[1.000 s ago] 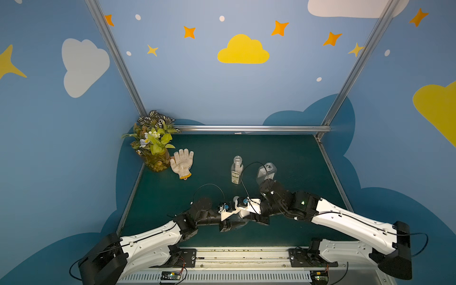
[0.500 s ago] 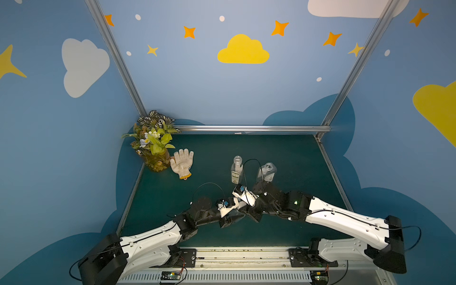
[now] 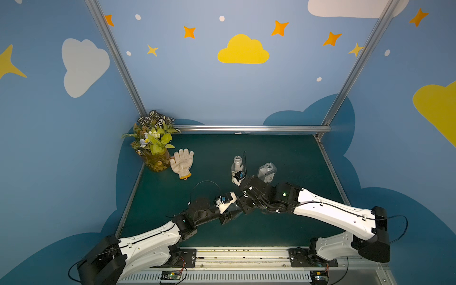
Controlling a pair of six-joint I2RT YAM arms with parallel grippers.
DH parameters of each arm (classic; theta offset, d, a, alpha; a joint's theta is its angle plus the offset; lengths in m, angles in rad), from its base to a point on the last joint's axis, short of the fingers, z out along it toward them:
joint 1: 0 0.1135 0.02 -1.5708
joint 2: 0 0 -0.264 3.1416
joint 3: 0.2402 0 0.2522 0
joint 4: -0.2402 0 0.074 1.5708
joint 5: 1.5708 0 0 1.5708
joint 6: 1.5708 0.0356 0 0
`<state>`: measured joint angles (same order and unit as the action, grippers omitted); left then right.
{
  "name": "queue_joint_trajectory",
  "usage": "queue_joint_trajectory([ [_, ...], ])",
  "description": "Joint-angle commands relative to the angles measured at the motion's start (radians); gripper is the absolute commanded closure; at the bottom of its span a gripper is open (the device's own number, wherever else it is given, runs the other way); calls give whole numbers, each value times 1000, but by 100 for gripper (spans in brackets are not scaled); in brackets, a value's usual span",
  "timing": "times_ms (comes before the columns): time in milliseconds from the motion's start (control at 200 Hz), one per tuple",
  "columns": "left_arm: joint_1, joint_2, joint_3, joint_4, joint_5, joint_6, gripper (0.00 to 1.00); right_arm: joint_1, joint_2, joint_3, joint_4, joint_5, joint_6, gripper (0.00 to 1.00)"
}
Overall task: Screw on the bottle caps
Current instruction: Screw the bottle cap onto the plastic bottle.
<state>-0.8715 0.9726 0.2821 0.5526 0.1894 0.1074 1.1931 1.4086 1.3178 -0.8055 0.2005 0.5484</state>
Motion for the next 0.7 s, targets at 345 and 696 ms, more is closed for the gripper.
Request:
queue_joint_trajectory([
  [345, -9, -5, -18, 24, 51, 51, 97, -29, 61, 88, -83, -5, 101, 66],
  [696, -8, -8, -13, 12, 206, 60, 97, -49, -182, -14, -52, -80, -382, 17],
])
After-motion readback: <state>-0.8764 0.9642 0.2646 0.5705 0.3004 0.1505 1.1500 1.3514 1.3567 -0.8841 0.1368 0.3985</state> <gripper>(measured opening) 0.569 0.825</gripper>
